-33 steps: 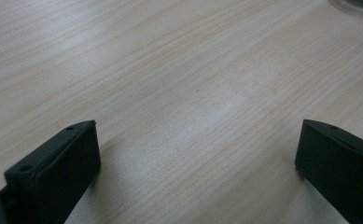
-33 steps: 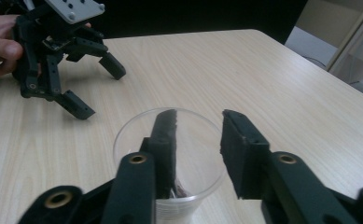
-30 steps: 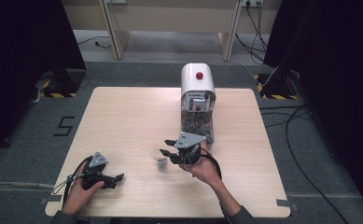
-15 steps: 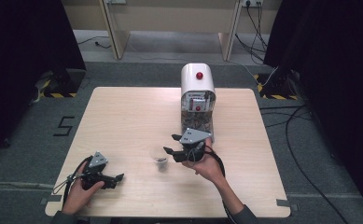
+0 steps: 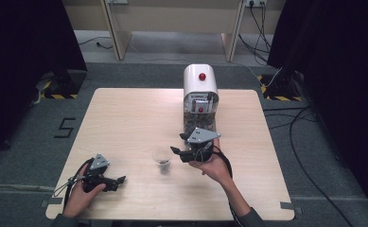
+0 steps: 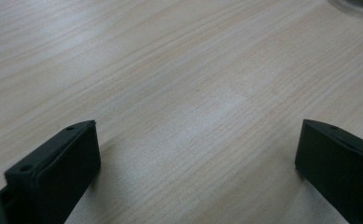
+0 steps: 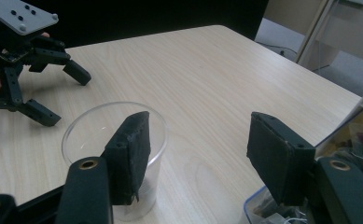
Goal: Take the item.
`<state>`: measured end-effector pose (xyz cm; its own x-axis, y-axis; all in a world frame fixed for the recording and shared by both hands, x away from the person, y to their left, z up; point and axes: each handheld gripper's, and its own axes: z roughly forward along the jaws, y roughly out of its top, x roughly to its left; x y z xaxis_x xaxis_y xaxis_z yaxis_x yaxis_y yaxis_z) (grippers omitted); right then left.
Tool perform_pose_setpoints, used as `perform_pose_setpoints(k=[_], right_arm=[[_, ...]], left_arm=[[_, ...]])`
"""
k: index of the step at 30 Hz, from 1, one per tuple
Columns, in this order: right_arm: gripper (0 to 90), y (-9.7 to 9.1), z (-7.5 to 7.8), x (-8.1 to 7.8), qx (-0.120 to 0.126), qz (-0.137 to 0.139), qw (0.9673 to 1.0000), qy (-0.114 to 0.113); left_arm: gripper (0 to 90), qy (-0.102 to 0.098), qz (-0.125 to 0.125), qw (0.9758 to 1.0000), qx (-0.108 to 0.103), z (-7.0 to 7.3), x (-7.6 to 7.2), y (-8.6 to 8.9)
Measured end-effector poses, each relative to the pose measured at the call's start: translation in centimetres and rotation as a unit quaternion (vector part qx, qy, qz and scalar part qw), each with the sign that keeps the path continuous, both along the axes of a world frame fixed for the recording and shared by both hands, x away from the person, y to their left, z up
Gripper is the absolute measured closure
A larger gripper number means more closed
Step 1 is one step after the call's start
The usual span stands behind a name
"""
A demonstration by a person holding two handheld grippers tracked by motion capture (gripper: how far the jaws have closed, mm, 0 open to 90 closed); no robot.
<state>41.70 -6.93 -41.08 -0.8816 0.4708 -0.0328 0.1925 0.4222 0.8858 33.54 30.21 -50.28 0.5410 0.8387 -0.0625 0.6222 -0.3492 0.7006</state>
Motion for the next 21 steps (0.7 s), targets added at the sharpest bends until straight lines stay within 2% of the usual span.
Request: perform_pose_setpoints(k=[21], right_arm=[[38.5,-1.5,0.1,0.4,0.0,-0.019,0.9998,0.001]], left_arm=[[0.0,0.0,0.0,1.0,0.0,0.0,0.0,0.0]])
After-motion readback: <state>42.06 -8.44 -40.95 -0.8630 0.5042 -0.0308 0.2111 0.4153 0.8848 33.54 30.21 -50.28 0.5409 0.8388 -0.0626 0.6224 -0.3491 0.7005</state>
